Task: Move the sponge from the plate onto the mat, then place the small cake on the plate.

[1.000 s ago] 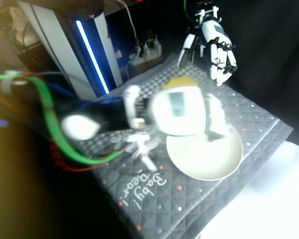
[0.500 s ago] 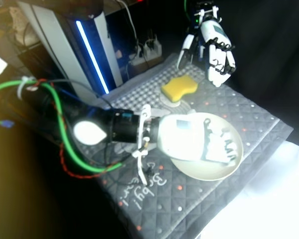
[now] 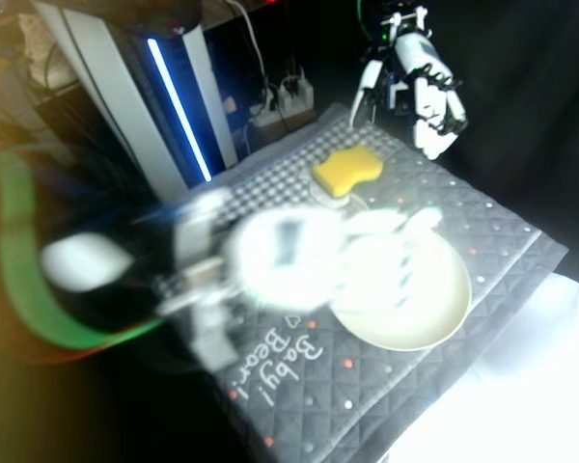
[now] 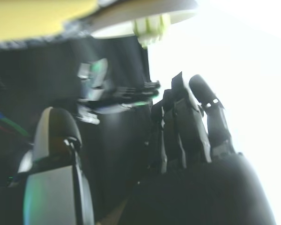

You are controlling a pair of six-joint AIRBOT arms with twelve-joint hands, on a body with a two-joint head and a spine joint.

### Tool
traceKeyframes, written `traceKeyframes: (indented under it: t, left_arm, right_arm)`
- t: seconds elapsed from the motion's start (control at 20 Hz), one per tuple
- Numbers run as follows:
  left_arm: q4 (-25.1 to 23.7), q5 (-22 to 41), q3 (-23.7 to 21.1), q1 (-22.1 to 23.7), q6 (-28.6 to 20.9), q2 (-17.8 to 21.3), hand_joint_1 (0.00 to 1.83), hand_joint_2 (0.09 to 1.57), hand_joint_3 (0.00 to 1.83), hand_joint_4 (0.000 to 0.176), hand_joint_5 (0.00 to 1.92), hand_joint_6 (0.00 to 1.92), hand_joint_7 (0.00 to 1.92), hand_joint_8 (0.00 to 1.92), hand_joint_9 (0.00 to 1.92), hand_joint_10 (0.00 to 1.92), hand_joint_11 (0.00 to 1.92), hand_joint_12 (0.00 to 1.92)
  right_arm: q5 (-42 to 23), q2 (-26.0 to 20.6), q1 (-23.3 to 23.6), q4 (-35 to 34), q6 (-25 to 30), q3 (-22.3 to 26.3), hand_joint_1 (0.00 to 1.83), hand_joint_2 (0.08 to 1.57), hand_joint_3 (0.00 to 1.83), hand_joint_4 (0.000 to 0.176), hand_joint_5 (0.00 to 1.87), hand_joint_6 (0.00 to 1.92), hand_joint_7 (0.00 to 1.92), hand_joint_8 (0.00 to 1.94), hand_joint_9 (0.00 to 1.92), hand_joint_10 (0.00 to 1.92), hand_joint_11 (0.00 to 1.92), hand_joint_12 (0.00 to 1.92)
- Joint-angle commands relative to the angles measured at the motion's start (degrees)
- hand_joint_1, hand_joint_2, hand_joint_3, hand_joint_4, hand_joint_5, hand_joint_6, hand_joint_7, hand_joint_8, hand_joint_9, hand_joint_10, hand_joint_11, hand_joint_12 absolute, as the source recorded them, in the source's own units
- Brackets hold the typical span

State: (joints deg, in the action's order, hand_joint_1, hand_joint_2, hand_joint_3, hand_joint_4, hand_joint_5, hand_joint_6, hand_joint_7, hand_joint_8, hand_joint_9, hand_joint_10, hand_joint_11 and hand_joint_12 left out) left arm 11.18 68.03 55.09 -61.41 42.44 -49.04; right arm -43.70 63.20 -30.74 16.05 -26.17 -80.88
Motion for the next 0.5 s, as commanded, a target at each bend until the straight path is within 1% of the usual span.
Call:
traceKeyframes:
  t: [0.0, 0.05, 0.1, 0.15, 0.2, 0.25, 0.3, 0.35, 0.4, 0.45]
  left_arm:
    - [0.66, 10.98, -0.06, -0.03, -0.43, 0.99, 0.81, 0.90, 0.00, 0.000, 0.32, 0.00, 0.40, 0.00, 0.48, 0.00, 0.02, 1.33]
    - [1.11, 12.75, -0.44, -0.56, -0.43, 1.34, 0.81, 0.89, 0.00, 0.000, 0.32, 0.00, 0.40, 0.00, 0.49, 0.01, 0.04, 1.27]
    - [1.76, 15.48, -0.91, -1.30, -0.43, 1.64, 0.85, 0.90, 0.00, 0.018, 0.27, 0.00, 0.33, 0.00, 0.42, 0.00, 0.01, 1.21]
    - [2.27, 17.11, -1.27, -1.90, -0.41, 1.80, 0.88, 0.89, 0.00, 0.037, 0.24, 0.00, 0.30, 0.00, 0.41, 0.00, 0.00, 1.20]
    - [2.96, 19.70, -1.74, -2.76, -0.39, 2.02, 0.91, 0.87, 0.00, 0.037, 0.23, 0.00, 0.30, 0.00, 0.43, 0.01, 0.02, 1.21]
    - [3.74, 22.03, -2.20, -3.71, -0.32, 2.27, 0.86, 0.89, 0.00, 0.026, 0.16, 0.00, 0.24, 0.00, 0.39, 0.00, 0.04, 1.21]
    - [4.58, 24.11, -2.58, -4.79, -0.23, 2.44, 0.78, 0.90, 0.00, 0.034, 0.15, 0.00, 0.29, 0.01, 0.43, 0.01, 0.08, 1.33]
    - [5.46, 26.11, -2.89, -5.70, -0.24, 2.44, 0.67, 0.94, 0.02, 0.032, 0.10, 0.00, 0.30, 0.01, 0.44, 0.02, 0.09, 1.35]
    - [5.92, 27.05, -3.13, -6.17, -0.24, 2.43, 0.50, 1.04, 0.03, 0.021, 0.02, 0.00, 0.28, 0.00, 0.42, 0.01, 0.06, 1.40]
    - [6.00, 27.82, -3.40, -6.24, -0.26, 2.07, 0.39, 1.11, 0.03, 0.016, 0.00, 0.00, 0.21, 0.00, 0.37, 0.00, 0.01, 1.36]
  right_arm:
    - [-13.57, -1.94, -1.05, -4.61, 0.08, 1.19, 0.87, 0.84, 0.00, 0.133, 0.00, 0.00, 0.00, 0.00, 0.00, 0.00, 0.00, 0.00]
    - [-17.64, -3.90, -3.84, -7.13, 0.08, 2.77, 0.87, 0.84, 0.00, 0.129, 0.00, 0.00, 0.00, 0.00, 0.00, 0.00, 0.00, 0.00]
    - [-22.66, -6.24, -8.23, -10.65, 0.08, 4.72, 0.83, 0.82, 0.00, 0.167, 0.00, 0.00, 0.00, 0.00, 0.00, 0.00, 0.00, 0.00]
    - [-26.12, -7.64, -10.79, -13.07, 0.08, 6.01, 0.87, 0.82, 0.00, 0.174, 0.00, 0.00, 0.00, 0.00, 0.00, 0.00, 0.00, 0.00]
    - [-30.84, -9.23, -14.81, -16.37, 0.08, 7.65, 0.93, 0.83, 0.00, 0.156, 0.00, 0.00, 0.00, 0.00, 0.00, 0.00, 0.00, 0.00]
    - [-34.45, -10.58, -18.00, -18.78, 0.07, 8.98, 0.91, 0.83, 0.00, 0.172, 0.00, 0.00, 0.00, 0.00, 0.00, 0.00, 0.00, 0.00]
    - [-38.59, -11.54, -21.64, -21.44, 0.07, 10.64, 0.89, 0.79, 0.00, 0.175, 0.00, 0.00, 0.02, 0.01, 0.01, 0.00, 0.00, 0.00]
    - [-43.74, -12.14, -26.73, -24.96, 0.07, 12.81, 0.86, 0.77, 0.00, 0.176, 0.00, 0.00, 0.04, 0.01, 0.02, 0.01, 0.00, 0.00]
    - [-48.33, -12.33, -30.22, -27.33, 0.07, 14.13, 0.84, 0.76, 0.00, 0.176, 0.00, 0.00, 0.07, 0.01, 0.05, 0.01, 0.00, 0.00]
    - [-54.37, -12.45, -34.54, -30.76, 0.12, 15.84, 0.84, 0.79, 0.01, 0.176, 0.00, 0.00, 0.06, 0.00, 0.02, 0.00, 0.00, 0.00]
